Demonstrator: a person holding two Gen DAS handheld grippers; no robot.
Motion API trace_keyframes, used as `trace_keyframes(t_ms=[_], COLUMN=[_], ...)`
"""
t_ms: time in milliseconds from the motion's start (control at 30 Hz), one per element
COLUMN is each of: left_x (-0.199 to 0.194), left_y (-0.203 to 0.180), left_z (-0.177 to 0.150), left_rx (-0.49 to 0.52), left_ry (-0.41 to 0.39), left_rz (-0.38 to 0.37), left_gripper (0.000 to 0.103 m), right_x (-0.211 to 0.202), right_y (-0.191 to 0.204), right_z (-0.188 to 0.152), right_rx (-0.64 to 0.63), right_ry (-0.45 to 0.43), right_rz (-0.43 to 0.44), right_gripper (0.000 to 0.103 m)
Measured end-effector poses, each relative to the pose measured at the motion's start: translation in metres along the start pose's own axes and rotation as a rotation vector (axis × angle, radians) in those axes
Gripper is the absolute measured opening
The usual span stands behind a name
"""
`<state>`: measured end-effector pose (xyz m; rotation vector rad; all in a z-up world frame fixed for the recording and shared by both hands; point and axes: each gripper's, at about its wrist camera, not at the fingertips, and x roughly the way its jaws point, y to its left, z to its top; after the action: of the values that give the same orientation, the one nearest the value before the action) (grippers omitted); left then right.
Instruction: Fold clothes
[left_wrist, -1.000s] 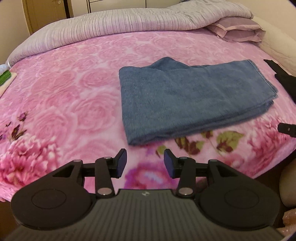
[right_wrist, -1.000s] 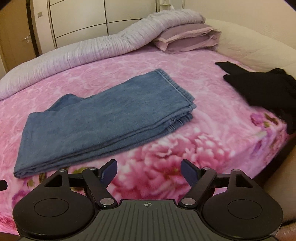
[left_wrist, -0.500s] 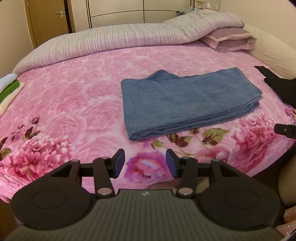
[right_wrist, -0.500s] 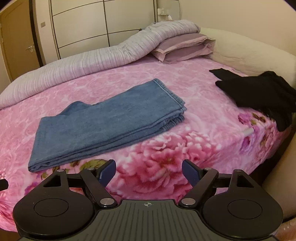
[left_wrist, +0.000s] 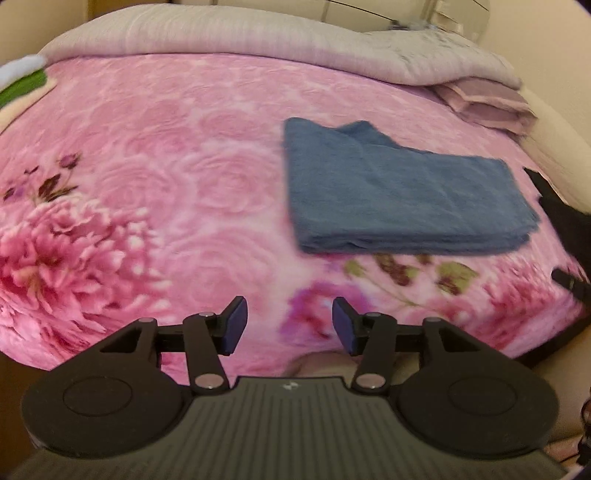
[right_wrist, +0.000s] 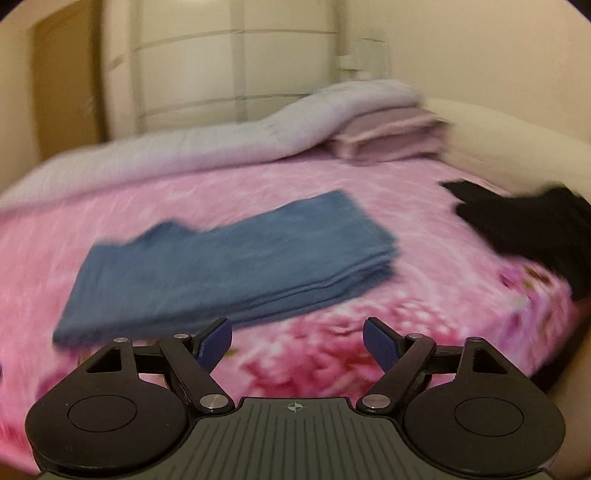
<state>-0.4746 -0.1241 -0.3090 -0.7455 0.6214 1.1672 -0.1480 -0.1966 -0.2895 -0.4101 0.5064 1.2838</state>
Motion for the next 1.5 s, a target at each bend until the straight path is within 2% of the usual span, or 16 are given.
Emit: trace_keyframes(t_ms=[233,300,400,500,533,633,667,767,867,1067,1133,1200,1300,1367,1500], left_x=[0.037,0.047,0.062,0.077,0.084,0.115,0.118,0.108,0.093,0.075,0.073,0.072,0.072,0.073,0.075], left_y=[0.032,0.034,0.036,0.026,0.023,0.013,0.013,0.025,0.050,0.088,0.098,0.104,0.111,0.112,0.112], left_z=[0.019,0.025,0.035,0.045,0.048,0.045,0.041,0.039,0.037,0.030,0.028,0.029,0.032,0.034,0.035], left_rx=[-0.054,-0.074,-0.103,-0.082,-0.067,0.022,0.038,0.013,-0.095,-0.198,-0.234,-0.254,-0.263,-0.263,-0.268], left_ry=[0.008,0.007,0.004,-0.023,-0.027,0.041,0.029,0.063,0.094,0.111,0.116,0.116,0.112,0.113,0.117], left_rz=[-0.087,-0.127,-0.190,-0.235,-0.238,-0.186,-0.186,-0.216,-0.230,-0.201,-0.205,-0.212,-0.213,-0.208,-0.206], left_gripper=[0.033,0.032,0.032,0.032,0.032,0.034,0.034,0.033,0.026,0.027,0.027,0.027,0.027,0.027,0.027], right_x=[0.042,0.054,0.070,0.081,0.084,0.089,0.090,0.092,0.089,0.085,0.085,0.087,0.093,0.100,0.111], right_y=[0.044,0.051,0.053,0.050,0.049,0.049,0.050,0.064,0.093,0.171,0.191,0.205,0.217,0.225,0.239], right_z=[0.002,0.000,-0.003,-0.003,-0.002,-0.002,-0.002,-0.007,-0.018,-0.055,-0.070,-0.080,-0.084,-0.084,-0.087], right_rx=[-0.175,-0.215,-0.217,-0.188,-0.183,-0.184,-0.187,-0.244,-0.388,-0.832,-0.973,-1.061,-1.112,-1.134,-1.161], right_ry=[0.036,0.045,0.079,0.098,0.099,0.102,0.104,0.099,0.061,-0.097,-0.149,-0.200,-0.225,-0.224,-0.250], right_rz=[-0.003,-0.012,-0.027,-0.034,-0.037,-0.034,-0.030,0.007,0.082,0.217,0.242,0.244,0.279,0.305,0.268], right_gripper=[0.081,0.081,0.081,0.081,0.081,0.081,0.081,0.080,0.079,0.079,0.079,0.078,0.061,0.043,0.041])
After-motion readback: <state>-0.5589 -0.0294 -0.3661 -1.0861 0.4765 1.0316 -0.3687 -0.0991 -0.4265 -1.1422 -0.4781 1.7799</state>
